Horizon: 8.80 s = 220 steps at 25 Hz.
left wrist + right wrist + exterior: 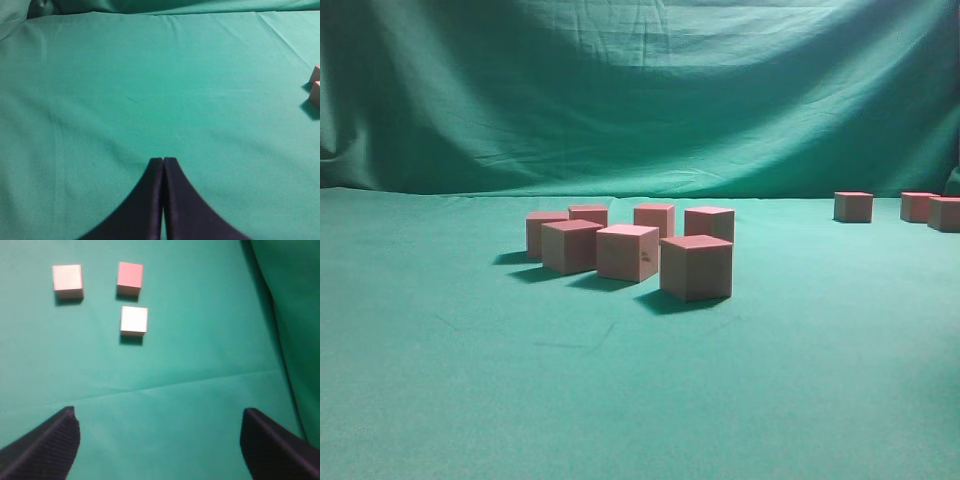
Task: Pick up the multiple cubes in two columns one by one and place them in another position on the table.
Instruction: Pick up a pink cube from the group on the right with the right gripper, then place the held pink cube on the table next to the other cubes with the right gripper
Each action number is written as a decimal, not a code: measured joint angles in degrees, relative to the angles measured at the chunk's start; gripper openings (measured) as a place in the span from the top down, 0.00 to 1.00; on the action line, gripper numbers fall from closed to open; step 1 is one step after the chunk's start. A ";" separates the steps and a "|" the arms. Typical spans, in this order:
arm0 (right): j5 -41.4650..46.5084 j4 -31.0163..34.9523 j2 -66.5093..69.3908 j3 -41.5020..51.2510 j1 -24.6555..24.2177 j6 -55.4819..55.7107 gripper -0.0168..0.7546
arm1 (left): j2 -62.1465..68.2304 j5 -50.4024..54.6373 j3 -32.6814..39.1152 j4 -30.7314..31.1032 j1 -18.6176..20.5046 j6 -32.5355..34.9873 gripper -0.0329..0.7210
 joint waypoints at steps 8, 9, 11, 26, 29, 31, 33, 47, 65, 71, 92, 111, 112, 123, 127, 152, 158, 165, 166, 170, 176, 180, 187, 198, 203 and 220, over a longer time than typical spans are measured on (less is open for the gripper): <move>-11.48 7.54 10.96 0.00 -8.38 -7.79 0.17 | 0.00 0.00 0.00 0.00 0.00 0.00 0.96; -13.19 7.99 12.52 0.00 -8.38 -8.14 0.17 | 0.00 0.00 0.00 0.00 0.00 0.00 0.96; -16.12 8.83 15.00 0.00 -8.38 -8.43 0.17 | 0.00 0.00 0.00 0.00 0.00 0.00 0.96; -15.03 13.34 34.32 -16.79 -8.38 -11.78 0.28 | 0.00 0.00 0.00 0.00 0.00 0.00 0.96; -14.60 15.89 35.42 -17.03 -8.38 -14.22 0.28 | 0.00 0.00 0.00 0.00 0.00 0.00 0.96; -14.37 16.29 35.79 -17.03 -8.38 -14.84 0.28 | 0.00 0.00 0.00 0.00 0.00 0.00 0.96; -14.02 16.16 35.93 -17.03 -8.38 -15.20 0.28 | 0.00 0.00 0.00 0.00 0.00 0.00 0.96; -5.49 16.79 32.99 -17.47 -8.38 -15.38 0.65 | 0.00 0.00 0.00 0.00 0.00 0.00 0.96; 9.47 21.06 4.78 -16.72 9.34 -17.98 0.65 | 0.00 0.00 0.00 0.00 0.00 0.00 0.96; 9.71 21.24 -1.67 -9.75 24.28 -18.34 0.65 | 0.00 0.00 0.00 0.00 0.00 0.00 0.96; -3.37 19.76 -2.61 16.66 52.99 -11.70 0.65 | 0.00 0.00 0.00 0.00 0.00 0.00 0.96; -11.77 5.58 2.04 16.66 52.99 3.28 0.65 | 0.00 0.00 0.00 0.00 0.00 0.00 0.96; -11.77 5.58 2.04 16.66 52.99 3.28 0.65 | 0.00 0.00 0.00 0.00 0.00 0.00 0.96; -6.59 7.88 4.90 16.66 48.92 2.08 0.65 | 0.00 0.00 0.00 0.00 0.00 0.00 0.96; -6.59 7.92 6.57 16.66 47.17 -3.18 0.65 | 0.00 0.00 0.00 0.00 0.00 0.00 0.96; -14.63 7.24 13.60 16.66 45.57 -6.85 0.65 | 0.00 0.00 0.00 0.00 0.00 0.00 0.96; -14.63 7.14 13.60 16.66 44.63 -6.60 0.65 | 0.00 0.00 0.00 0.00 0.00 0.00 0.96; -14.63 7.14 13.60 16.66 44.41 -6.50 0.65 | 0.00 0.00 0.00 0.00 0.00 0.00 0.96; -14.63 7.14 13.60 16.66 44.41 -6.50 0.65 | 0.00 0.00 0.00 0.00 0.00 0.00 0.96; -14.63 7.01 13.60 16.66 44.41 -6.50 0.65 | 0.00 0.00 0.00 0.00 0.00 0.00 0.96; -14.45 6.90 13.60 16.66 44.38 -6.50 0.65 | 0.00 0.00 0.00 0.00 0.00 0.00 0.96; -14.18 6.90 13.60 16.66 44.38 -6.50 0.65 | 0.00 0.00 0.00 0.00 0.00 0.00 0.96; -13.94 6.90 13.60 16.66 44.38 -6.70 0.65 | 0.00 0.00 0.00 0.00 0.00 0.00 0.96; -14.07 6.90 13.60 16.66 44.38 -6.70 0.65 | 0.00 0.00 0.00 0.00 0.00 0.00 0.96; -14.17 6.90 13.60 16.66 44.38 -6.70 0.65 | 0.00 0.00 0.00 0.00 0.00 0.00 0.96; -14.67 6.90 14.19 16.66 44.38 -7.06 0.65 | 0.00 0.00 0.00 0.00 0.00 0.00 0.96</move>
